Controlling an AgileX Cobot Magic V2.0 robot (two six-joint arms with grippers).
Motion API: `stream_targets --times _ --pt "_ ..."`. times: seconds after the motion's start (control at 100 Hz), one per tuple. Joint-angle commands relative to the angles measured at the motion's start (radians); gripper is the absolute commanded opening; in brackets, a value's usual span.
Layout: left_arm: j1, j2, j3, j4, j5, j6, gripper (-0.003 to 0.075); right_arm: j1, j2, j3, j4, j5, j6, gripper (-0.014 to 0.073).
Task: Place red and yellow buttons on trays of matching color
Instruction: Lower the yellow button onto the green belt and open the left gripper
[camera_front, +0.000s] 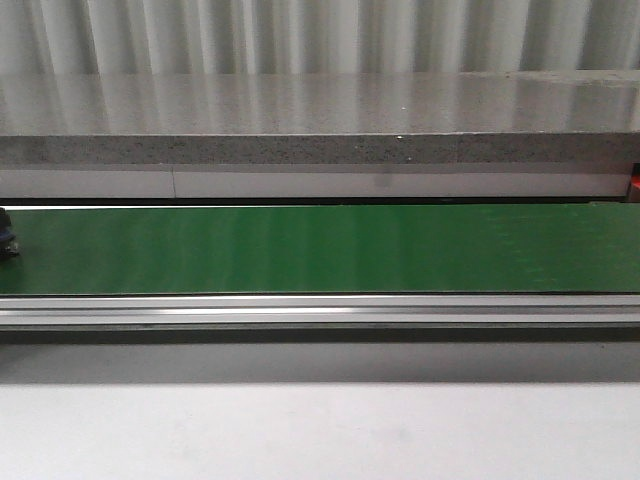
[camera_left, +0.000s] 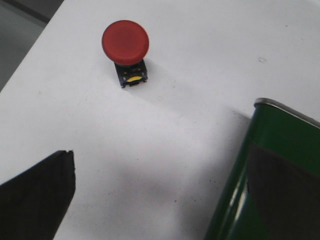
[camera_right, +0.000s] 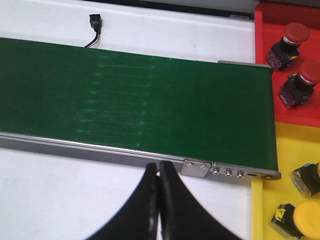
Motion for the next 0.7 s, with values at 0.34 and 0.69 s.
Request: stream_targets --times 0.34,0.69 --pt "0.046 0.199 -0.133 -0.038 -0.131 -0.008 0.0648 0.003 -0.002 -0.025 0.004 -0.065 -0.010 -0.0067" --pt "0.046 0.356 -0.322 -0.037 -0.127 -0.008 0.0648 0.003 -0.002 -0.025 0.004 -0.065 -0.010 -0.0067"
